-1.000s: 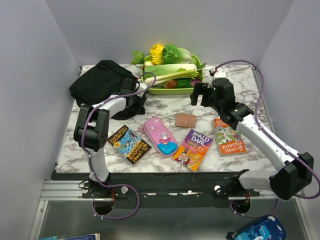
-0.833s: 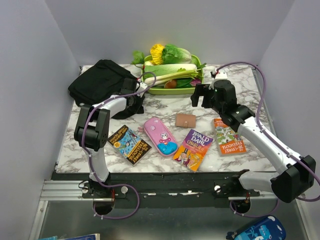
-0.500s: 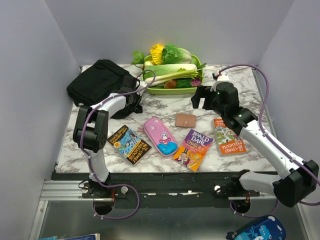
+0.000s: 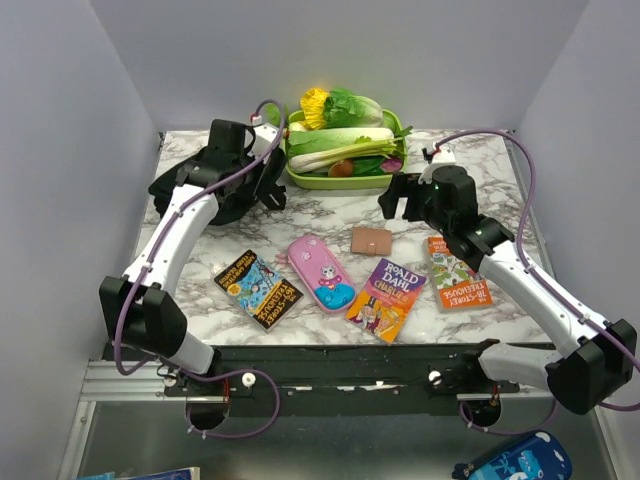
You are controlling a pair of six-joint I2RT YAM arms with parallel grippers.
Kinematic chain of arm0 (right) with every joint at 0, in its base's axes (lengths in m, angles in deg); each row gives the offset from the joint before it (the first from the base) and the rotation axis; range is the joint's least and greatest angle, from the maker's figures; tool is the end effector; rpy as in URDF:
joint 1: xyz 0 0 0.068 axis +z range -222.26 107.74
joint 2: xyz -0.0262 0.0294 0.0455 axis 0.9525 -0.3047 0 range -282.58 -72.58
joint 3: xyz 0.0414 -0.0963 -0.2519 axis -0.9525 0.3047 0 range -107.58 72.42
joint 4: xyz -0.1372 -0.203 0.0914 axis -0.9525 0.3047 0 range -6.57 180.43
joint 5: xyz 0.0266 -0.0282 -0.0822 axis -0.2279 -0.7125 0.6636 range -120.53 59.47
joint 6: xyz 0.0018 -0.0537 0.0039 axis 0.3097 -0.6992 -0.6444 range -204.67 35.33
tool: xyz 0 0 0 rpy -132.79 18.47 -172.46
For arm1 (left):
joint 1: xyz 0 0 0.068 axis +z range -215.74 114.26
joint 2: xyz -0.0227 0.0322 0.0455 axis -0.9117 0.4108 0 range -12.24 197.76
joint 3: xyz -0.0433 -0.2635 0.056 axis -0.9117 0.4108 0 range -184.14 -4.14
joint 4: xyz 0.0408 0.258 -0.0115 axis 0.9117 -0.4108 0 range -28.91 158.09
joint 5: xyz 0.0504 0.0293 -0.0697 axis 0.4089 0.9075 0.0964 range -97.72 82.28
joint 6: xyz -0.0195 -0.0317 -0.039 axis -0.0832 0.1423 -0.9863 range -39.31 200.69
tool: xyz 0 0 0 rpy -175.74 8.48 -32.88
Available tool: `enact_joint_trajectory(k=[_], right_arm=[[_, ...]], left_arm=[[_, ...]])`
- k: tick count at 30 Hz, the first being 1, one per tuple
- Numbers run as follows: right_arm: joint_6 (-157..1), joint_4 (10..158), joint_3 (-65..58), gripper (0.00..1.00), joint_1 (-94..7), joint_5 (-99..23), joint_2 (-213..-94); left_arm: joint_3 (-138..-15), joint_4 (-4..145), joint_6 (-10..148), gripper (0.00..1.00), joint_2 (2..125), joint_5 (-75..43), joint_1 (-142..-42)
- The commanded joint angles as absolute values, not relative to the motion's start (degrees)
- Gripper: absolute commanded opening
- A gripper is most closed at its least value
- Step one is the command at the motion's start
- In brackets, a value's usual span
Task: Pack the student bag
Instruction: Move the student bag to the center of the board.
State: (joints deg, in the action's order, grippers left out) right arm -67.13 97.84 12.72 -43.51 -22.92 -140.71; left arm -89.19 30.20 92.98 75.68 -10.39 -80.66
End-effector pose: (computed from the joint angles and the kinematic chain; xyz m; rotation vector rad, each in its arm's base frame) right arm 0.2421 0.1275 0.3397 -0.1065 1.9844 0.3966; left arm 0.3292 -0.0894 0.3535 0.5605 2.2125 -0.0770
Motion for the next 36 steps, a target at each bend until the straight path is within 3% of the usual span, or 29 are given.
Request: enact_joint_trajectory(k=[1, 5, 6, 8, 9, 12, 13, 16, 21, 24, 29, 36], right_arm=[[-66.9, 96.3, 13.9, 0.95, -43.6, -25.4, -140.1], [-66.7, 96.2, 13.4, 0.94, -43.5, -26.6, -141.3], [-66.6, 96.3, 13.2, 0.94, -43.5, -26.9, -142.1], [-66.4, 96.1, 12.7, 0.94, -43.3, -27.5, -143.0], [-66.5, 96.0, 12.6, 0.94, -43.1, -27.8, -143.8], [-67.1, 95.6, 11.7, 0.95, -41.9, -28.2, -145.3], [-67.4, 95.6, 11.3, 0.95, -40.9, -28.1, -146.3], [-68.8, 95.5, 9.4, 0.96, -39.1, -27.4, -148.1], [-71.0, 95.2, 3.0, 0.96, -36.9, -27.8, -154.8], [-71.8, 95.1, -0.6, 0.96, -35.5, -28.2, -159.6], [-72.9, 94.9, -3.4, 0.95, -32.0, -28.9, -165.9], [-75.3, 94.4, -6.9, 0.94, -27.7, -29.0, -173.8]], left_arm=[[-88.3, 17.4, 94.1, 0.0, 70.5, -21.6, -82.6], [-85.1, 12.6, 95.2, 0.0, 65.3, -30.4, -86.0], [-84.5, 11.0, 96.1, 0.06, 63.6, -32.5, -86.7], [-81.9, 10.5, 96.9, 0.33, 62.2, -37.2, -88.1], [-81.1, 10.4, 97.5, 0.61, 61.1, -38.2, -88.3], [-80.6, 9.9, 98.3, 0.95, 59.8, -40.8, -88.4], [-81.1, 9.7, 98.7, 0.98, 59.7, -41.4, -88.4], [-84.5, 10.5, 98.3, 0.99, 58.5, -38.5, -87.8], [-88.2, 15.2, 94.3, 0.99, 60.3, -32.7, -74.1], [-84.3, 18.4, 94.7, 0.99, 63.2, -27.6, -67.8], [-73.2, 23.7, 97.1, 0.99, 64.6, -21.0, -66.3], [-69.3, 24.5, 97.8, 0.96, 66.1, -24.0, -59.4]])
